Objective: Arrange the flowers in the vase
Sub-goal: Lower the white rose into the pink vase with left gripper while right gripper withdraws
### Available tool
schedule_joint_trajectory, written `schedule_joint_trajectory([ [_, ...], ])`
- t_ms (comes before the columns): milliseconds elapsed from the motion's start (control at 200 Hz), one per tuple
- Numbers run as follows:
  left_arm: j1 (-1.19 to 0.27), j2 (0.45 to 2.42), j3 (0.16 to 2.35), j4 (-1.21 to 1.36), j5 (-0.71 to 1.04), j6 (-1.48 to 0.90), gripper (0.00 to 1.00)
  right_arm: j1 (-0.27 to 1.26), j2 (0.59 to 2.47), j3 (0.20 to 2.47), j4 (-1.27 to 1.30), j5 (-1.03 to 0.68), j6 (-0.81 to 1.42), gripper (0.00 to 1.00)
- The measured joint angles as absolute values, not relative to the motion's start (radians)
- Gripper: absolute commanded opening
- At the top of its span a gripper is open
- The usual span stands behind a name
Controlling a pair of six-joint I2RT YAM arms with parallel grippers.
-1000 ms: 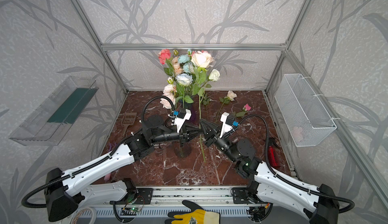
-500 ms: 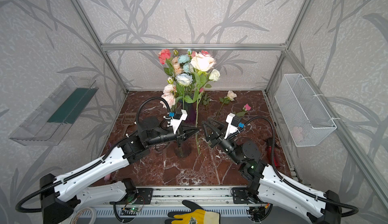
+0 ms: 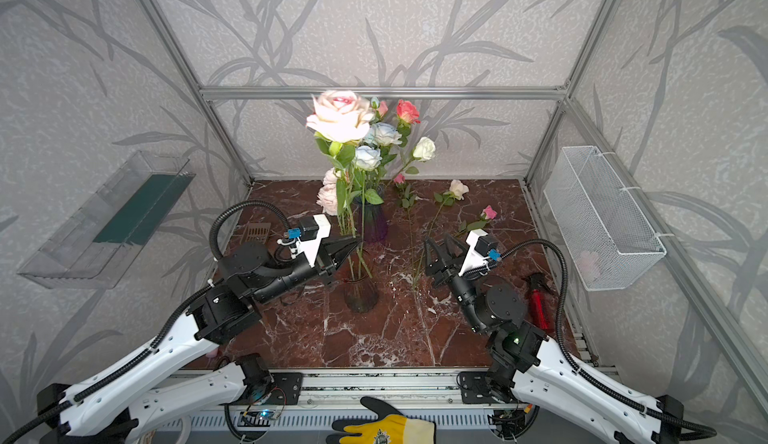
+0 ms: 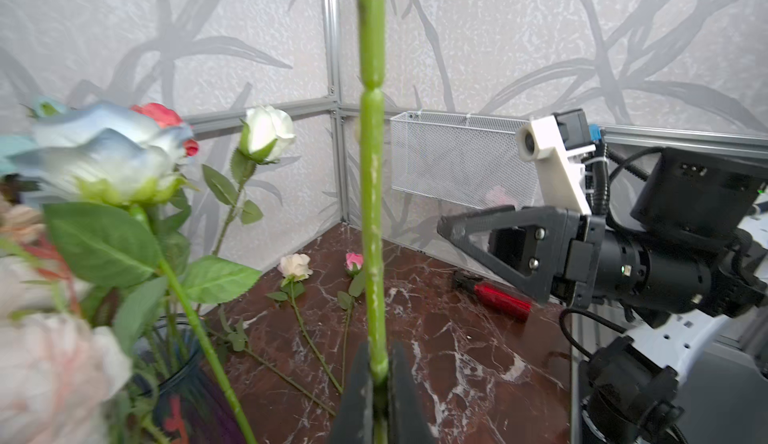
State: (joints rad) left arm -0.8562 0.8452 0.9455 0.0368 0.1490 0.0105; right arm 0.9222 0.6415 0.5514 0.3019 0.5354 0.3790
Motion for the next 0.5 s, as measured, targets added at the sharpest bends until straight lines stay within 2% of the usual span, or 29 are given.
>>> schedule_joint_trajectory([
  [100,-0.854,0.826,0.939,0.047,0.066,0.032,0.0,0.856,0.708,0.574,0.189,0.555,0.421,0.6],
  [280,-0.848,0.826,0.925,0.054,-0.037,0.059,0.0,0.709,0.765,0.575,0.06,0.467,0.525,0.6],
  [500,-0.836,0.834,0.913,0.062,-0.081,0.071,0.0,0.664,0.774,0.575,0.033,0.398,0.581,0.6],
])
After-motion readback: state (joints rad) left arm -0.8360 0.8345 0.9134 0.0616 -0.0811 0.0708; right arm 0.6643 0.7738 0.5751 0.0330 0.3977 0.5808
